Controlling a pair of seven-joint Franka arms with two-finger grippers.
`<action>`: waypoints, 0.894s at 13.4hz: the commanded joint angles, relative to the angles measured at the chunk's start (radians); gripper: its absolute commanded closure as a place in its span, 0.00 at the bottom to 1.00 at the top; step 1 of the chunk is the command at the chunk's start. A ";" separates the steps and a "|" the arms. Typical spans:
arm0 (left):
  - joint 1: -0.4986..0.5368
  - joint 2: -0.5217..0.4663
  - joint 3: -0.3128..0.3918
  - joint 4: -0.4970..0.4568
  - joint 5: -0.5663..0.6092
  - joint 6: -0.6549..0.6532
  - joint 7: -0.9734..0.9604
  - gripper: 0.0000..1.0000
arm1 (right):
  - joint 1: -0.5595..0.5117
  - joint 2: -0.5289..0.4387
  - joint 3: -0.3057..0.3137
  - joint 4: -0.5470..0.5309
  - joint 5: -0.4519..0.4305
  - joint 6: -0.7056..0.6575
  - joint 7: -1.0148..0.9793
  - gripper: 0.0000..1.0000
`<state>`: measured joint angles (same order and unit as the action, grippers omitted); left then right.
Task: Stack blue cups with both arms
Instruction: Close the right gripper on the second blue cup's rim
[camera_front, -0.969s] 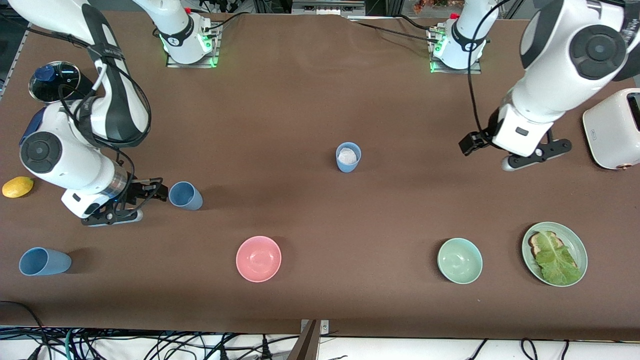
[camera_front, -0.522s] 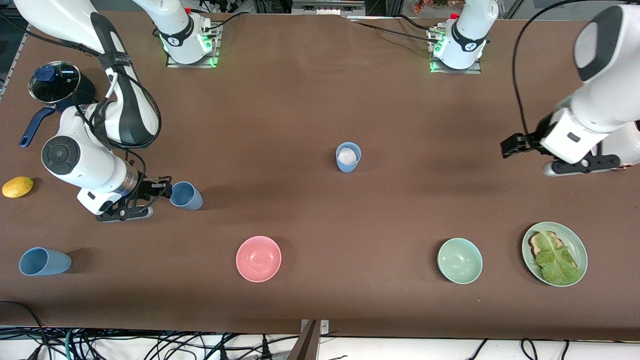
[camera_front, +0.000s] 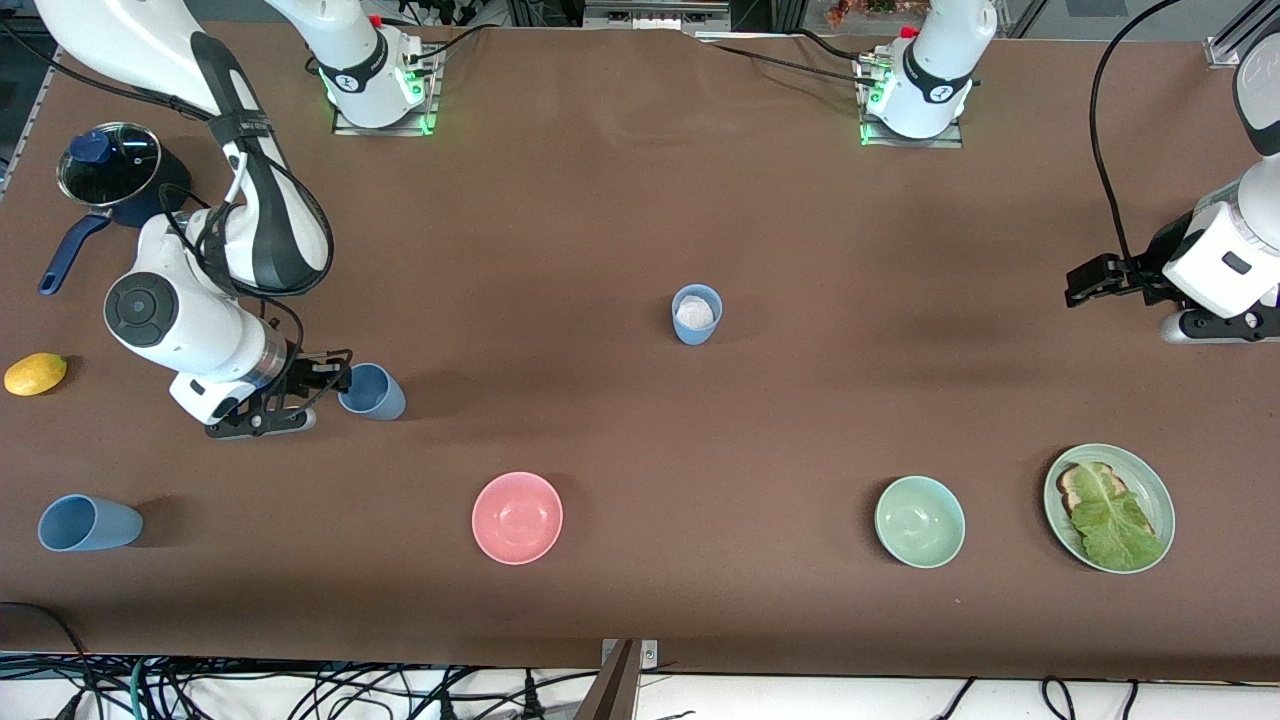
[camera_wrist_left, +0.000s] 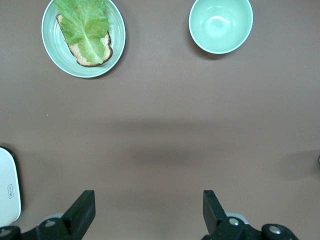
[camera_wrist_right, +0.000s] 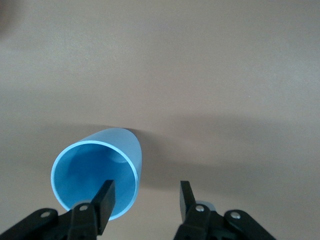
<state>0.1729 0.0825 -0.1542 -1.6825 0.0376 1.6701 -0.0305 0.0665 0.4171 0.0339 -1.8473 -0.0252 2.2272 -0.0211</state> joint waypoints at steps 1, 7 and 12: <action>-0.001 -0.012 0.007 0.052 -0.022 -0.074 0.031 0.05 | -0.007 0.008 0.003 -0.015 0.007 0.035 -0.017 0.44; 0.016 -0.007 0.007 0.067 -0.022 -0.104 0.072 0.05 | -0.001 0.045 0.008 -0.017 0.010 0.077 -0.005 0.51; 0.017 -0.001 0.004 0.069 -0.019 -0.104 0.072 0.04 | 0.019 0.038 0.012 -0.015 0.057 0.066 0.061 1.00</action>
<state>0.1833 0.0754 -0.1465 -1.6299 0.0376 1.5856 0.0158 0.0725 0.4674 0.0403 -1.8513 0.0108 2.2834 -0.0058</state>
